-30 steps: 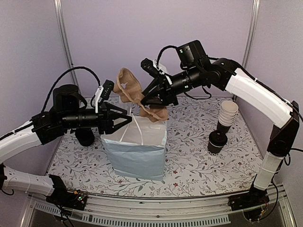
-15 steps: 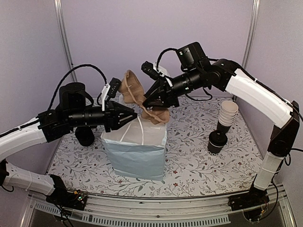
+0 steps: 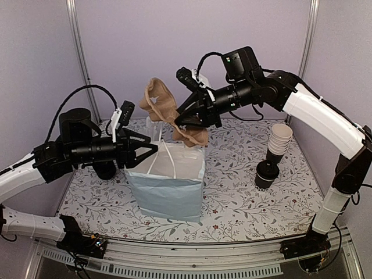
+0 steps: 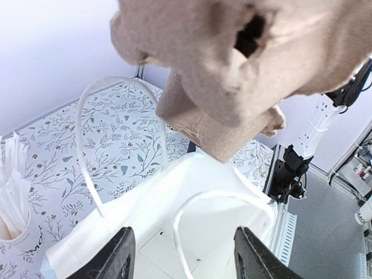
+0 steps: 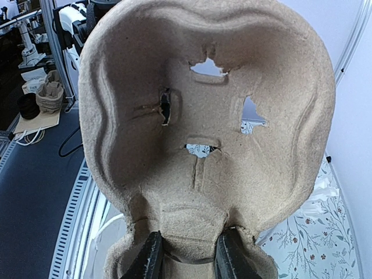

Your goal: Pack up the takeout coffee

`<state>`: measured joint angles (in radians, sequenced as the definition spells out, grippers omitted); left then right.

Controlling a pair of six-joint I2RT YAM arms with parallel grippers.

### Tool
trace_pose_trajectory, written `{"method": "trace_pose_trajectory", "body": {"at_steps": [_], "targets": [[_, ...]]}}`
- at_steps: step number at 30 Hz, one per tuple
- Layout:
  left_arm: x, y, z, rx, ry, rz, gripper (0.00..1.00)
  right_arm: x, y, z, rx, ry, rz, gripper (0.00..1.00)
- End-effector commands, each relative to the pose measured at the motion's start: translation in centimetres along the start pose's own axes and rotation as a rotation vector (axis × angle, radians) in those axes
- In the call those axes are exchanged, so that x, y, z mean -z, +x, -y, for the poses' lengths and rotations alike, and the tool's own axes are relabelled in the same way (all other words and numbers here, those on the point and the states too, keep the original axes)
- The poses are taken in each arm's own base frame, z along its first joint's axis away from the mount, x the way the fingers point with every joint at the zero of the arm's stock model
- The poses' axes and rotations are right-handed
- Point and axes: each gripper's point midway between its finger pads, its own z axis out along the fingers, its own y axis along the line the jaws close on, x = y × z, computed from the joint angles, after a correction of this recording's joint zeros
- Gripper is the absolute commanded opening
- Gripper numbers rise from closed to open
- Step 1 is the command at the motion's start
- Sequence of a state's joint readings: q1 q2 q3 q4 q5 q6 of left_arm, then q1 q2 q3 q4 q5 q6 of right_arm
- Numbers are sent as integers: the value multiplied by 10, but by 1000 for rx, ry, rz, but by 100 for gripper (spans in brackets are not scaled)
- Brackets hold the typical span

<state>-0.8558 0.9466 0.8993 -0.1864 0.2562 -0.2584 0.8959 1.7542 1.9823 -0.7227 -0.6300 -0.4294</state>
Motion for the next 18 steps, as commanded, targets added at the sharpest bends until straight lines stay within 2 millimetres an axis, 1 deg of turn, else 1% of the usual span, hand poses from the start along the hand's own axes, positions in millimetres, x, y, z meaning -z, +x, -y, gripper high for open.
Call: {"method": "trace_pose_trajectory", "body": {"at_steps": [1,3,5,7,10,14,16,18], "targets": [[-18,22,-3,94,0,-96,60,8,-14,-4,26,7,38,28],[-29,25,3,111,25,-139,59,7,-14,-3,26,10,35,28],[-37,29,-3,124,-17,-187,56,7,-13,-3,27,13,33,28],[-42,29,-6,122,-33,-205,52,8,-13,-3,29,15,32,28],[-44,25,-2,112,-12,-191,36,8,-13,-2,29,18,32,27],[-34,14,8,98,28,-128,18,9,-12,-2,27,24,27,27],[-24,7,11,91,31,-73,9,8,-11,-2,24,23,25,28],[-10,1,16,80,41,-8,2,7,-10,-3,17,15,26,27]]}}
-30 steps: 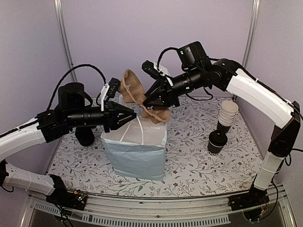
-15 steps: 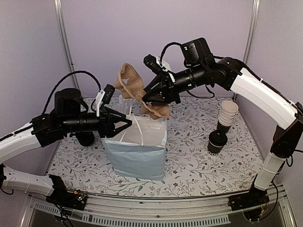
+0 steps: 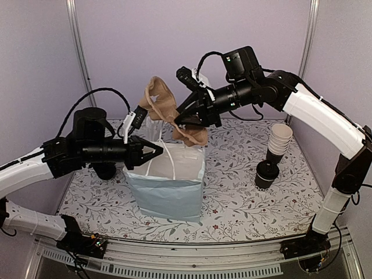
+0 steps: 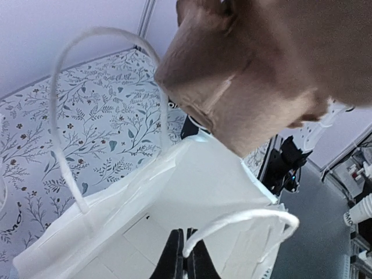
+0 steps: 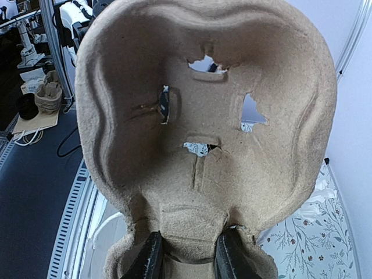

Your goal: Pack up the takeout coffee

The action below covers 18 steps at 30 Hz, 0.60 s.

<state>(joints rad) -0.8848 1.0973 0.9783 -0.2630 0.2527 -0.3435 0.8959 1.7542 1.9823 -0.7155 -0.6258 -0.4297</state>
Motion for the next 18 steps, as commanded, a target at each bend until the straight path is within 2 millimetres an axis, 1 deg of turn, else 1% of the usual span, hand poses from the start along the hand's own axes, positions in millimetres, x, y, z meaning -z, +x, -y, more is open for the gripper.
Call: {"method": "trace_pose_trajectory", "body": {"at_steps": [1,4,5,11,18], "targets": [[34,-18,22,-39,63,168,0,6,-9,-6,7,-2,26,27],[51,-21,28,-59,82,237,0,0,-7,-12,-22,-48,30,28],[54,-22,29,-64,85,244,0,-3,-6,-15,-28,-61,27,28],[55,-22,37,-87,108,244,0,-26,4,-32,-57,-126,-4,28],[55,-22,52,-116,131,276,0,-40,13,-45,-88,-149,-32,28]]}}
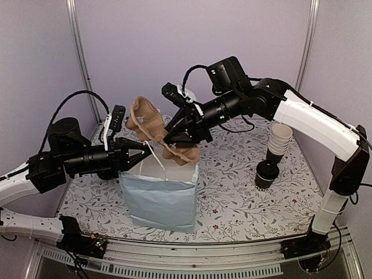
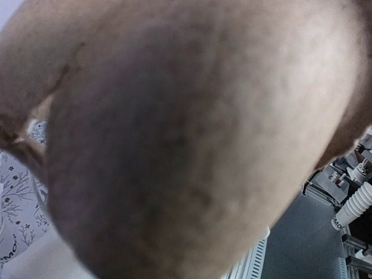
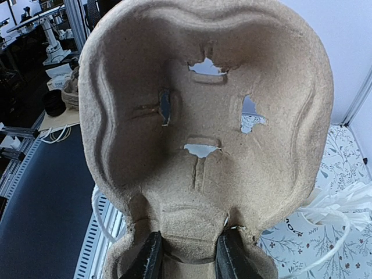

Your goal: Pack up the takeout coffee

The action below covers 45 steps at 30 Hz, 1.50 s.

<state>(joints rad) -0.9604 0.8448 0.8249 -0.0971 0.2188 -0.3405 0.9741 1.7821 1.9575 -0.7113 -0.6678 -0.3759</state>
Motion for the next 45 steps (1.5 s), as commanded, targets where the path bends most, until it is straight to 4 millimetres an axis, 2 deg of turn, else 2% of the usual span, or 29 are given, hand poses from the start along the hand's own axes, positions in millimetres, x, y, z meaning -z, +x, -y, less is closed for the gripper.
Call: {"method": "trace_pose_trajectory", "body": {"at_steps": [1,8,13,16,19,22,26,29,31,35,38,41,45], "targets": [[-2,-7,14,-38,24,47,0,-14,9,-6,-42,-25,-18,28],[-6,4,28,-71,27,27,0,-23,21,-10,-68,-40,-54,28],[-3,10,37,-88,40,25,0,-29,42,-15,-103,-59,-98,28],[4,6,42,-99,43,45,0,-30,56,-24,-124,-96,-122,28],[11,3,45,-104,48,64,1,-28,60,-36,-122,-138,-129,29],[13,0,46,-105,49,73,12,-28,63,-41,-106,-144,-142,29],[13,-4,53,-109,68,72,18,-31,66,-41,-93,-126,-159,29],[22,-18,58,-115,75,98,24,-35,72,-43,-87,-105,-184,29],[38,-35,60,-116,70,149,30,-37,79,-44,-82,-82,-212,29],[75,-63,51,-114,2,278,43,-40,91,-46,-88,-38,-260,28],[99,-71,30,-90,-107,351,53,-40,103,-44,-99,-2,-296,28],[114,-65,-2,-38,-271,375,58,-39,108,-38,-100,34,-319,28],[120,-46,-31,10,-417,353,61,-38,111,-35,-96,52,-334,28]]}}
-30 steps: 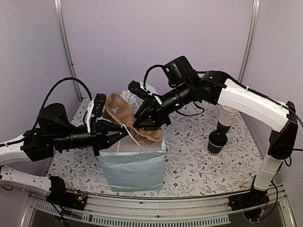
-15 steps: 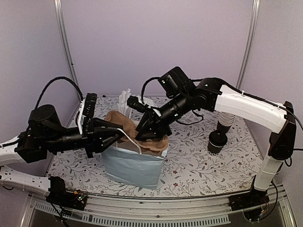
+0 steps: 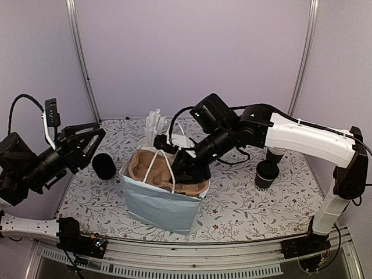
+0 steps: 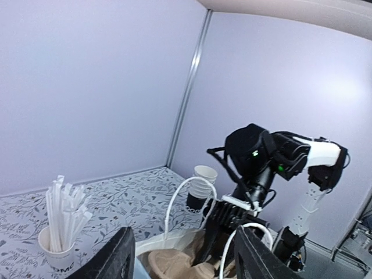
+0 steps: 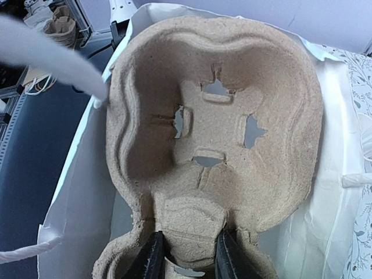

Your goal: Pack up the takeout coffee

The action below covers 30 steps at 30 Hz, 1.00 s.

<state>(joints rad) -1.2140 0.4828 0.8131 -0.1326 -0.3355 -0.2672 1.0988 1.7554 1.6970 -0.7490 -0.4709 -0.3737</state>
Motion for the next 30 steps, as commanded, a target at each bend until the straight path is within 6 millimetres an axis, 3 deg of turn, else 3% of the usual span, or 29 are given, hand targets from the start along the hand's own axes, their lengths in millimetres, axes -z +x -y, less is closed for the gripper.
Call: {"method": "trace_pose_trajectory", "body": {"at_steps": [1,6,10,12,21,26,30], "targets": [[12,27,-49,10,-254,-44,62,4,11,5,-22,53,-50,28],[22,70,-94,53,-510,-106,66,-3,8,11,-21,87,-64,28],[51,103,-133,129,-748,-125,67,-11,5,16,-17,95,-76,28],[59,114,-141,149,-780,-124,67,-14,4,17,-9,96,-85,28],[34,191,-126,213,-591,-210,64,-26,-7,23,4,92,-85,28],[27,208,-118,235,-517,-225,63,-39,1,21,-4,71,-113,29],[18,210,-107,248,-445,-217,63,-47,14,19,-3,57,-151,29]]}}
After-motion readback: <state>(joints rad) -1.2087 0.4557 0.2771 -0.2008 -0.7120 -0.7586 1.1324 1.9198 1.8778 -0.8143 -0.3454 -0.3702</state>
